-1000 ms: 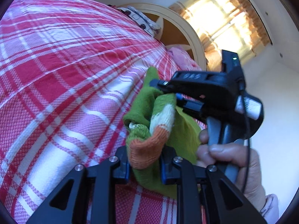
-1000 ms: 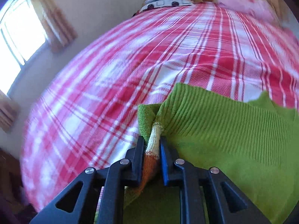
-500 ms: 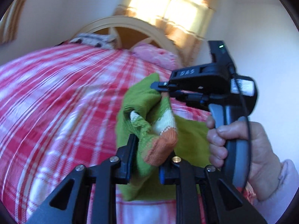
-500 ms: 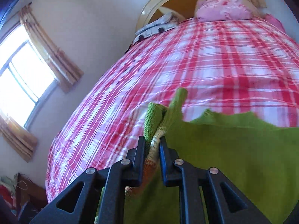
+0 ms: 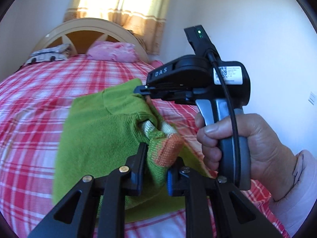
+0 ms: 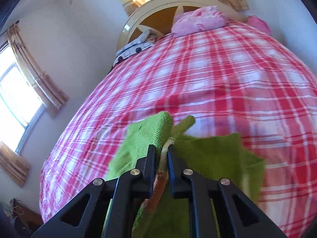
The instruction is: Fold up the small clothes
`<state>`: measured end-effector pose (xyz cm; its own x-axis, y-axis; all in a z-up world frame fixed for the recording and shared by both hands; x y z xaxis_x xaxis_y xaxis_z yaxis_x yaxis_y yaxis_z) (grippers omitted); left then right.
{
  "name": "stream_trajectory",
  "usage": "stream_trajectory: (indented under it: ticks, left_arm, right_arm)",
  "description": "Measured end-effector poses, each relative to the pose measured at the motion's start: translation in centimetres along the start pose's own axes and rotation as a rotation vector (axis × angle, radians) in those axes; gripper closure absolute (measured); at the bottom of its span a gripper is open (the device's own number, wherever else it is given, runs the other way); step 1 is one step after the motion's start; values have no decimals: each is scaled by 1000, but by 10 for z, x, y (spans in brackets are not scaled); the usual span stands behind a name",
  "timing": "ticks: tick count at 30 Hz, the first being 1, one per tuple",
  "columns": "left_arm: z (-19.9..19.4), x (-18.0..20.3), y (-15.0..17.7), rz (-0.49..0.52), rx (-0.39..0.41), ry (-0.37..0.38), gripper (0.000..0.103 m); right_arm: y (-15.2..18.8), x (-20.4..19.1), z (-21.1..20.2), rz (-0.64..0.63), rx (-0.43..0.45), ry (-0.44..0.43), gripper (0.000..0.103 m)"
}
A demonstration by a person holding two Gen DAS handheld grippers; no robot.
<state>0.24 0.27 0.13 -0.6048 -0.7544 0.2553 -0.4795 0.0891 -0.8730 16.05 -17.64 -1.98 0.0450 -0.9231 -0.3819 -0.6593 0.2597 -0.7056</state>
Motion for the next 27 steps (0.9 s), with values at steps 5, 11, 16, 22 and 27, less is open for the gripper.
stream_trajectory:
  ticks: [5, 11, 16, 22, 27]
  left_arm:
    - [16, 29, 7, 41, -37, 45, 84]
    - [36, 49, 24, 41, -111, 77, 85]
    - [43, 50, 39, 48, -170, 77, 85]
    - [25, 46, 51, 52, -221, 82, 84]
    - [-23, 16, 68, 23, -233, 132, 71]
  right_arm:
    - [2, 42, -17, 14, 21, 38, 92]
    - [18, 82, -19, 37, 10, 89, 92]
    - [41, 112, -9, 74, -25, 121, 92]
    - [56, 125, 1, 107, -37, 139, 91]
    - [60, 121, -29, 58, 6, 229, 83]
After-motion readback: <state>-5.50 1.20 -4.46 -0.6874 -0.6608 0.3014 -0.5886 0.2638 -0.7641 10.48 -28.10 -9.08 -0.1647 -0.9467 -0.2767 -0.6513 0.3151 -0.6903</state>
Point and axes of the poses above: each gripper's, at about its wrist camera, not at the fingertips, and z roughly the way its jaws point, x to its right, y to its underside, the point moved 6 cm from there along z, roughly the way its jaws point, and after that the axes turned 3 degrees about x, right-handed, at the moved point
